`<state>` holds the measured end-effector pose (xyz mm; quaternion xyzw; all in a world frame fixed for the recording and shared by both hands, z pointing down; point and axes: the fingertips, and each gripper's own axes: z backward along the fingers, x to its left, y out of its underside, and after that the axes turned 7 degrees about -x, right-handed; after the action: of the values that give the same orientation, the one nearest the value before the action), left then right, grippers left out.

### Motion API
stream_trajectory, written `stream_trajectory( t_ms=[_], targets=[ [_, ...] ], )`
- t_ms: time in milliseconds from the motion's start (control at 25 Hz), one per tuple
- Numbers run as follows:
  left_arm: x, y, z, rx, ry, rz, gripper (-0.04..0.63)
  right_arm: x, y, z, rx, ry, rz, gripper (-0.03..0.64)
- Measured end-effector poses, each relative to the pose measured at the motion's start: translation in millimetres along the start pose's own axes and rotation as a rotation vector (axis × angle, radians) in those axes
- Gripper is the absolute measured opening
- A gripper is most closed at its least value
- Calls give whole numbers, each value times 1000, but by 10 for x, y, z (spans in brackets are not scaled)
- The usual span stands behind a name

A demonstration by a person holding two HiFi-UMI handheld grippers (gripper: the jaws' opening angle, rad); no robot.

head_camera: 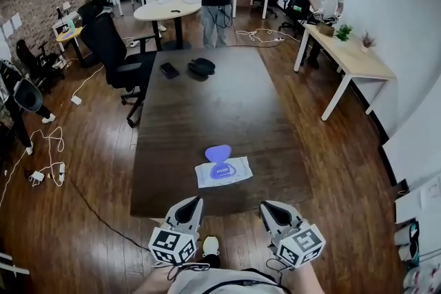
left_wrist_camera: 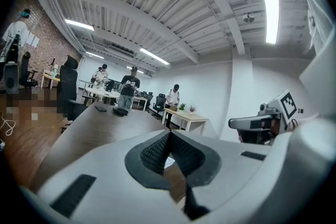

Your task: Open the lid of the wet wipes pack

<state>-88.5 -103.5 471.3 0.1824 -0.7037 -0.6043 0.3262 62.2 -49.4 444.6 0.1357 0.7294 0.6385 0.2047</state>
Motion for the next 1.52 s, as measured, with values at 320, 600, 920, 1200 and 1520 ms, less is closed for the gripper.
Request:
stream_trajectory(
  t_ms=[320, 600, 920, 1200, 1520],
  targets=[
    [-914, 299, 720, -11, -54, 5, 2, 436, 129, 989, -2, -91, 28, 6],
    [-1559, 474, 1458, -1, -94, -27, 2, 745, 194, 1909, -43, -95, 3, 6],
    [-1983, 171, 1735, -56, -86, -71, 2, 784, 60, 2456, -100, -68, -6, 6],
    [-1989, 43, 1700, -70, -47, -86, 2, 845, 53, 2467, -114, -44, -23, 6],
    [-1758, -56, 1740, -57, -30, -78, 2, 1020, -49, 2215, -110, -33, 2, 6]
  ],
)
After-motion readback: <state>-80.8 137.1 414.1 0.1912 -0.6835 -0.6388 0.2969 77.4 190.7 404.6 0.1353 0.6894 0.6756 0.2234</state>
